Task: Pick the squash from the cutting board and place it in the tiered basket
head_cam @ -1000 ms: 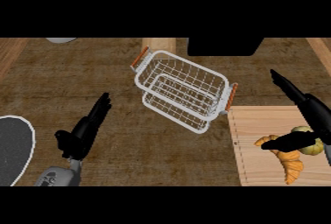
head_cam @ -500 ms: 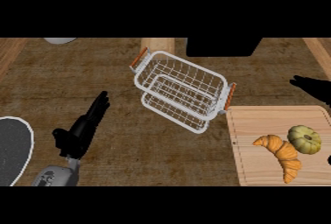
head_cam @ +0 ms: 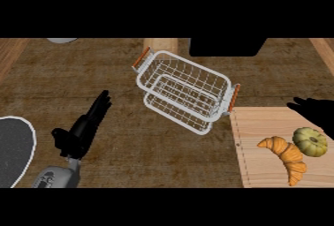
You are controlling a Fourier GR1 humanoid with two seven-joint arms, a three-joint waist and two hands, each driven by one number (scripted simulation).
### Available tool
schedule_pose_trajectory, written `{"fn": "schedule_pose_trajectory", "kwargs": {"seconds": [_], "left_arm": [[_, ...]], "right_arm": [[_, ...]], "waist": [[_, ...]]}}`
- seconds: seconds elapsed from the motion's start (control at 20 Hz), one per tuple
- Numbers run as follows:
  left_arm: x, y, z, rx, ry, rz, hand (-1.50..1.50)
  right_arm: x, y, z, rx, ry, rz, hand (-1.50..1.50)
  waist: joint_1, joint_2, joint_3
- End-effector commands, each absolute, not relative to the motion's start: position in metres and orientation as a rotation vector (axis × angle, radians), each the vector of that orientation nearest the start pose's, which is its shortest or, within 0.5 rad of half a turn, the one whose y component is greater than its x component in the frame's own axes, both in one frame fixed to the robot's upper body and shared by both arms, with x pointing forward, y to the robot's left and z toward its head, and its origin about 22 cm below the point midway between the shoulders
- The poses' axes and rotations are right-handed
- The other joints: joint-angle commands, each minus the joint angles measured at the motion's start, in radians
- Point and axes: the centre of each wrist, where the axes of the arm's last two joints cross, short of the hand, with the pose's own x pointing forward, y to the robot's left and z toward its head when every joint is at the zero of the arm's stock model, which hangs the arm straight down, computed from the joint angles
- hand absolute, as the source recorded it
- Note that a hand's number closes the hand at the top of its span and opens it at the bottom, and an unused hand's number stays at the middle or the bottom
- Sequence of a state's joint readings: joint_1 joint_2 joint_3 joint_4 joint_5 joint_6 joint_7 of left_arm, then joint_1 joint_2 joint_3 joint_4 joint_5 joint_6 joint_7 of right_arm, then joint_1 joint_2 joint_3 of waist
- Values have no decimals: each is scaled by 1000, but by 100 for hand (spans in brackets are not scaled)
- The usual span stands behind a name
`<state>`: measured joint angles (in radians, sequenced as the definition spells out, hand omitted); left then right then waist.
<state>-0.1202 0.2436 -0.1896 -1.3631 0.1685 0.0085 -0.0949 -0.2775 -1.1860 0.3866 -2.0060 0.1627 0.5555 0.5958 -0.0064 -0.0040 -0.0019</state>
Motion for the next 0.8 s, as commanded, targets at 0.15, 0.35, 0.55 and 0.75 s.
{"fn": "schedule_pose_trajectory", "kwargs": {"seconds": [0.15, 0.35, 0.55, 0.75], "left_arm": [[252, 248, -21, -81, -1526, -214, 0], [262, 238, -25, -73, -1533, -219, 0], [269, 233, -14, -59, -1526, -207, 0], [276, 229, -11, -79, -1522, -216, 0]], "right_arm": [[216, -273, 195, -950, -873, 1503, -150], [221, -286, 161, -1055, -715, 1540, -150], [220, -283, 139, -1031, -657, 1492, -150], [246, -305, 131, -965, -668, 1482, -150]], "waist": [[0, 0, 2], [2, 3, 2], [3, 3, 2], [8, 5, 2]]}}
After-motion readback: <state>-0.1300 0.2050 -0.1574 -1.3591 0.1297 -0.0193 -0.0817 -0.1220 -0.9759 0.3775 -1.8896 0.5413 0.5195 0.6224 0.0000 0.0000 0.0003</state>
